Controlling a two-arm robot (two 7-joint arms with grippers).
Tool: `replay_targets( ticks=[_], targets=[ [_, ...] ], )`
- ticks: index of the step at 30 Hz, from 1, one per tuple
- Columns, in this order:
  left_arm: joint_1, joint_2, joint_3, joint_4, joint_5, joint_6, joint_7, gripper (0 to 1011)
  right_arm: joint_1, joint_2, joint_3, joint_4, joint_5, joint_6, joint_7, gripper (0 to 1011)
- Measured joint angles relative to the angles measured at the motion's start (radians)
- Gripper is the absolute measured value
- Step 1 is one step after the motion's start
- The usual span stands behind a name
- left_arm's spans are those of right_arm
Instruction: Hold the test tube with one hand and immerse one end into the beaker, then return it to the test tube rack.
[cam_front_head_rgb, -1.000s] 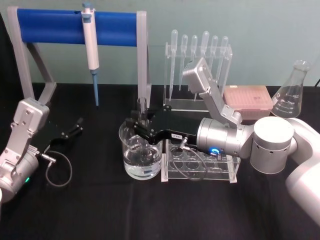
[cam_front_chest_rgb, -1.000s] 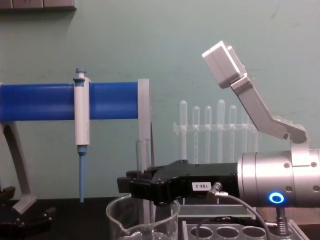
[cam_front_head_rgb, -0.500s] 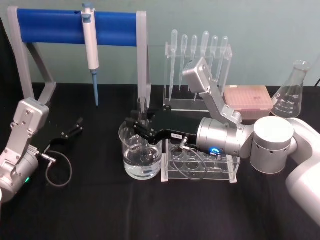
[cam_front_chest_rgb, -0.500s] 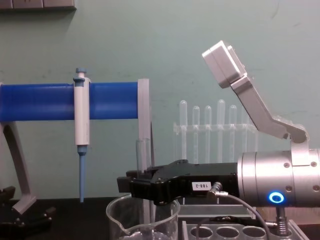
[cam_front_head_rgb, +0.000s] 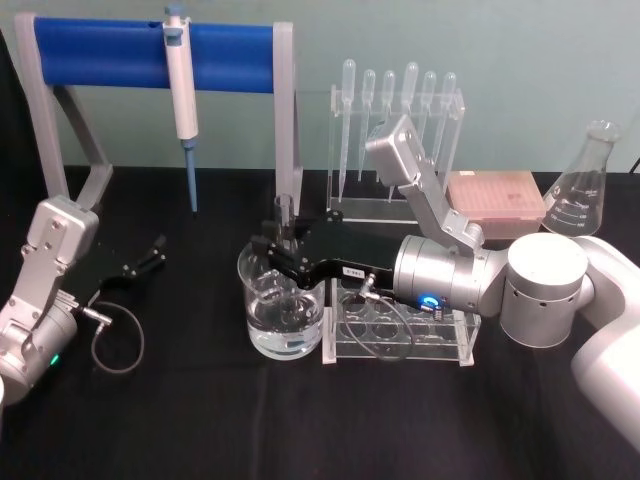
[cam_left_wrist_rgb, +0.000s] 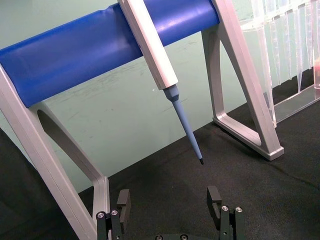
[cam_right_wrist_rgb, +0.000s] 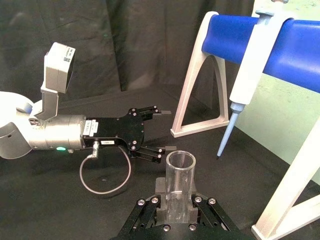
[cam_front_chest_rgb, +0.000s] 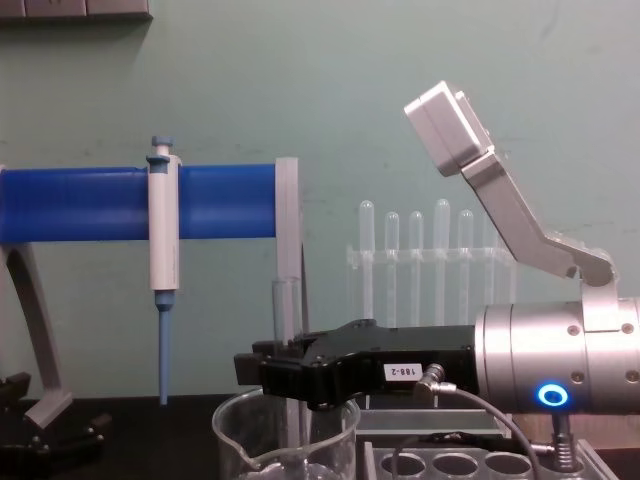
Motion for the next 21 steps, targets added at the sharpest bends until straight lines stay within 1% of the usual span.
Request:
replay_targets(
  ticks=[21],
  targets=[
    [0.0, 0.0, 0.0, 0.0, 0.0, 0.0, 0.0, 1000, 0.0, 0.0, 0.0, 0.0, 0.0, 0.0, 0.0, 225]
  ],
)
